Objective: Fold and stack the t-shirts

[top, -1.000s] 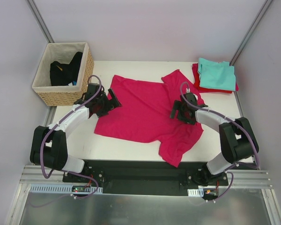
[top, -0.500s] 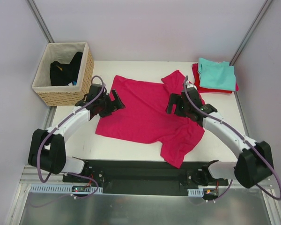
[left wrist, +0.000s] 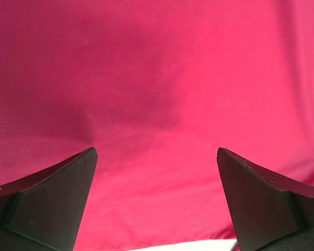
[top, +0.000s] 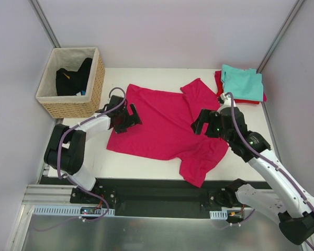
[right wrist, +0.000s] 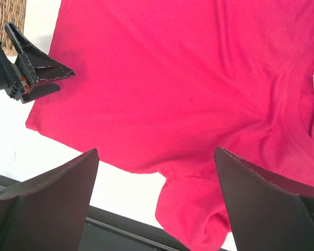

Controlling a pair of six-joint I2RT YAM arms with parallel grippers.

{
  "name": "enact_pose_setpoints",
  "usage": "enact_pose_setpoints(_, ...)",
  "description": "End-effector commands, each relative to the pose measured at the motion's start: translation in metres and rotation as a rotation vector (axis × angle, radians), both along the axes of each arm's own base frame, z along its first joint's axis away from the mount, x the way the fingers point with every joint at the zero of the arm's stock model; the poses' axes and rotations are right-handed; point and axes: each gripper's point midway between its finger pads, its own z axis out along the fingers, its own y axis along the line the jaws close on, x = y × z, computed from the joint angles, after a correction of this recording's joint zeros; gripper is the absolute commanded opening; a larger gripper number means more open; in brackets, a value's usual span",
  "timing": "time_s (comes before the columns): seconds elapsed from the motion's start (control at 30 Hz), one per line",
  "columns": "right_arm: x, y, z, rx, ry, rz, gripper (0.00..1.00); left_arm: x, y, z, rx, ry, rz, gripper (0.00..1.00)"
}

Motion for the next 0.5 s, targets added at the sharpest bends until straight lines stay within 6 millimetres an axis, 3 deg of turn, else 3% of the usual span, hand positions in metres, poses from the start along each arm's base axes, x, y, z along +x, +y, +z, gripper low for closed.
enact_pose_setpoints(0.0,-0.017,-0.015,-0.004,-0.039,0.018,-0.009,0.96,-0.004,0.014,-0.01,0.075,-0.003,0.06,0.99)
enact_pose_setpoints(0.1,-0.023,-0.019,-0.002,-0.03,0.012,-0.014,0.96,-0.017,0.025,-0.021,0.112,0.036,0.09,0.99)
enact_pose_setpoints(0.3,-0.032,-0.024,-0.002,-0.037,0.015,-0.007,0.96,-0.064,0.051,-0.043,0.17,0.123,0.17,0.99)
enact_pose_setpoints(0.47,-0.037,-0.027,-0.011,-0.049,0.032,-0.004,0.96,-0.08,0.066,-0.033,0.192,0.083,0.221,0.99)
